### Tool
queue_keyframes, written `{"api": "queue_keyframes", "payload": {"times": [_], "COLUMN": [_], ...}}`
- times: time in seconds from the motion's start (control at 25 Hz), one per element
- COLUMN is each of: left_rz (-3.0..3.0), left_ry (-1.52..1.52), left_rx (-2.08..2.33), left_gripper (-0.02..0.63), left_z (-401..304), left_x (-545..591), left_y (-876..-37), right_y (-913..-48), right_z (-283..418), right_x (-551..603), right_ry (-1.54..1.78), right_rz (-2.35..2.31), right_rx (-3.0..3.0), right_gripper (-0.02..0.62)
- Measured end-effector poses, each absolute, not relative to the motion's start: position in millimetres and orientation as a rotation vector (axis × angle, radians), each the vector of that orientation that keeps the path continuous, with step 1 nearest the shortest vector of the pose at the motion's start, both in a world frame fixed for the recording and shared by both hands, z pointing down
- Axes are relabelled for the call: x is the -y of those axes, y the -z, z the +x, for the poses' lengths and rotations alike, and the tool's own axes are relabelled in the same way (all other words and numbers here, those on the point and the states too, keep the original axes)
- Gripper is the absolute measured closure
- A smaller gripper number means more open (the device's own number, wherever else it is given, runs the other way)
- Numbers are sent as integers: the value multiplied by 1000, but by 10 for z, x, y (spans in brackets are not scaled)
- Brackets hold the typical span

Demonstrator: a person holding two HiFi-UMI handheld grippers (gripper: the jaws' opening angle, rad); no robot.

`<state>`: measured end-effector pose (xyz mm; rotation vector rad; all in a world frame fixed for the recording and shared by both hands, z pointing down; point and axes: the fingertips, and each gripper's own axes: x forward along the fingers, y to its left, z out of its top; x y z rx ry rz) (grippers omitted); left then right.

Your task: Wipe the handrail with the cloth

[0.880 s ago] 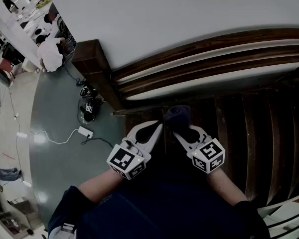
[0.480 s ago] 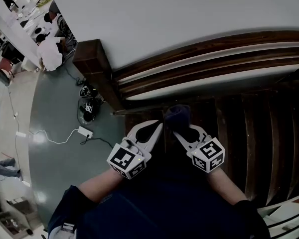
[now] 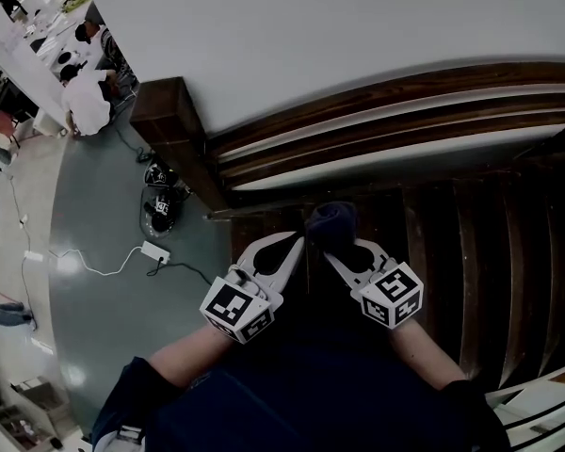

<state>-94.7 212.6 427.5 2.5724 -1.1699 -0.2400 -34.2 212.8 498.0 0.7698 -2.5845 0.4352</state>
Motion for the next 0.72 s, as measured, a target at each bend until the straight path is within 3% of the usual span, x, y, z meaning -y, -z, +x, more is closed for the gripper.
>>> {"api": "queue_keyframes", "payload": {"times": [0.72], "left_rz": [2489], "left_ry": [114], "left_rx": [1244], "left_gripper": [603], "left_z": [-521], "left_x": [-293], "left_y": [-4351], "right_y": [-5064], "right_z": [128], "right_x": [-161], "right_ry": [-511], "right_rz": [730], "right_rx": [2604], "right_gripper": [503]}}
